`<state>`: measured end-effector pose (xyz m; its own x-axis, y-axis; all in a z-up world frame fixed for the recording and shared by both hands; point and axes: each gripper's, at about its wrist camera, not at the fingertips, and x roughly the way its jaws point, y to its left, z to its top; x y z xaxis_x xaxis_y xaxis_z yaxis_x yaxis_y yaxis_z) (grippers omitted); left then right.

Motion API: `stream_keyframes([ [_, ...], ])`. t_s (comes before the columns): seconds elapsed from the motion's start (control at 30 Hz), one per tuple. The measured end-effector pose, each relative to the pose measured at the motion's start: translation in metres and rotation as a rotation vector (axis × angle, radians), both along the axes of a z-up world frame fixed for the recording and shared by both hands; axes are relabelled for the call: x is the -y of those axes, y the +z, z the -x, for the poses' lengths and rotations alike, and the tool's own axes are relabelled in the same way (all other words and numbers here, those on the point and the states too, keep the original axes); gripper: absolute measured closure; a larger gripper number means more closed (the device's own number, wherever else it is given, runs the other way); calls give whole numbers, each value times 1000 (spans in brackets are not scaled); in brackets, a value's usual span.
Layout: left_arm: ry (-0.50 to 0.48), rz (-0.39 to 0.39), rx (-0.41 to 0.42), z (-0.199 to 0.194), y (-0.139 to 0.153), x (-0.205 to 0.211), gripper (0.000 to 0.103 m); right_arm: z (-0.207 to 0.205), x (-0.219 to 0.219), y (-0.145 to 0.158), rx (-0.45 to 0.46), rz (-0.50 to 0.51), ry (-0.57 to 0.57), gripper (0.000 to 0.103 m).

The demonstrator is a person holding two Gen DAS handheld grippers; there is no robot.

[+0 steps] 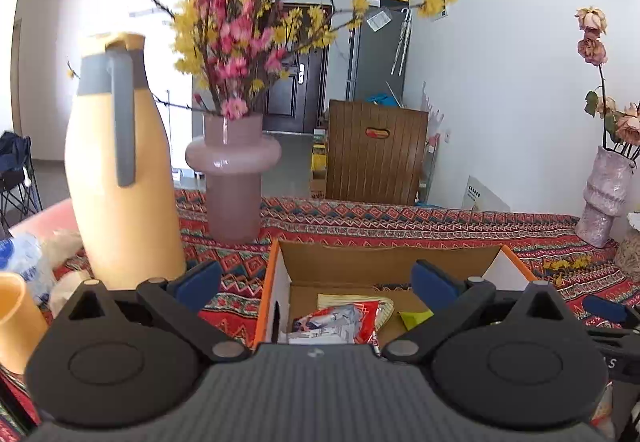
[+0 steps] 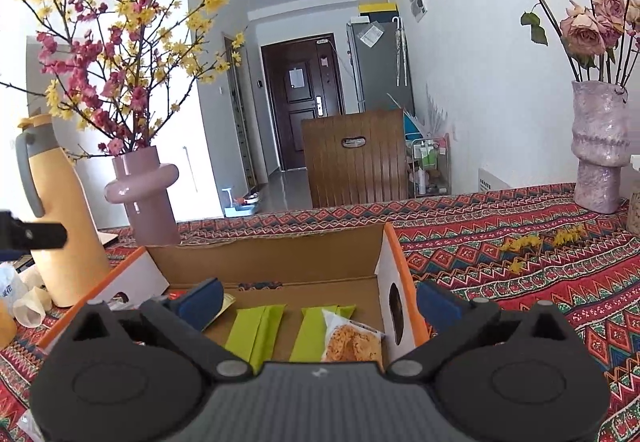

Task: Organize snacks
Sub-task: 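Withdraw both tools from the box back over the loose snacks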

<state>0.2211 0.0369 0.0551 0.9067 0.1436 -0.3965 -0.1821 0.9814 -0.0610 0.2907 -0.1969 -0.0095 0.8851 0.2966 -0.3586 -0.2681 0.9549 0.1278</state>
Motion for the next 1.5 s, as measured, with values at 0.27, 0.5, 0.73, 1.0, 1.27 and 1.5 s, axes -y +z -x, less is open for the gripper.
stream_keyframes([
  [0.27,16,-30,-28,40,4,-6,0,10,-2,11,42,23,8,0],
  [0.5,49,-55,-50,74,7,-18,0,48,-7,39,110,71,47,0],
  [0.73,45,-46,-73,111,-2,-22,0,92,-4,50,121,77,89,0],
  [1.0,21,-25,-109,145,-18,-17,0,134,3,37,76,79,101,0],
  [1.27,-1,-5,-136,179,-33,-11,0,170,13,18,22,76,94,0],
  [1.5,-26,5,-161,201,-46,-5,0,199,21,5,-13,82,87,0],
])
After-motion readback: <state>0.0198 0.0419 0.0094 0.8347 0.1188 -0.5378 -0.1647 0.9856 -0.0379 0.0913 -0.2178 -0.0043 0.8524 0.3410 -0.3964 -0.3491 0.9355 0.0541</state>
